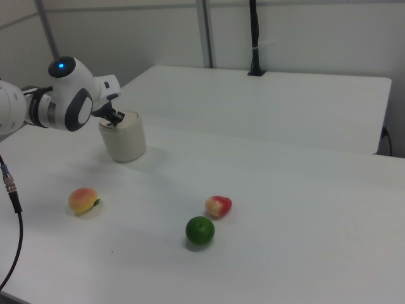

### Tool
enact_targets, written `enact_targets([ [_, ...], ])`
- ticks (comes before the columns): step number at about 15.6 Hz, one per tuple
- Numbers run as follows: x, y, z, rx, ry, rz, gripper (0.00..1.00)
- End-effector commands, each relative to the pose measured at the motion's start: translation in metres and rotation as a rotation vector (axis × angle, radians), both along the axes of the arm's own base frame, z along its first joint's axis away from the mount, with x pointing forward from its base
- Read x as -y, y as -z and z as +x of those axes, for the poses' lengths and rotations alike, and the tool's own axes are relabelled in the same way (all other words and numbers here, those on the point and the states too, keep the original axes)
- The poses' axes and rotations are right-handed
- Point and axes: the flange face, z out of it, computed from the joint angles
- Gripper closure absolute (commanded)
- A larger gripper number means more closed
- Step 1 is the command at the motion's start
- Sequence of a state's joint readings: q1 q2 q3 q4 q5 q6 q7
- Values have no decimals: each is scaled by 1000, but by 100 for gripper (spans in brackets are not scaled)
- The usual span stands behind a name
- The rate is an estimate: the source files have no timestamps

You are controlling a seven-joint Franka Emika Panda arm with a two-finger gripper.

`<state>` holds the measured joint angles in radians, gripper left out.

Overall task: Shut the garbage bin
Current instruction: 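Push the lid over and down onto the bin rim with the gripper, then press the gripper down on the closed lid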

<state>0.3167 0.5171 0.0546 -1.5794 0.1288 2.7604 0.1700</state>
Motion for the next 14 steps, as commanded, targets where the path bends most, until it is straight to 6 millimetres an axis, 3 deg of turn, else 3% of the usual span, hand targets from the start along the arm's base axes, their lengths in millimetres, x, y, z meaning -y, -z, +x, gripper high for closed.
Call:
enact_targets([
  [1,-2,4,-11,-33,-25,-31,100],
  [14,-14,24,-19,10,-147,-220,100],
])
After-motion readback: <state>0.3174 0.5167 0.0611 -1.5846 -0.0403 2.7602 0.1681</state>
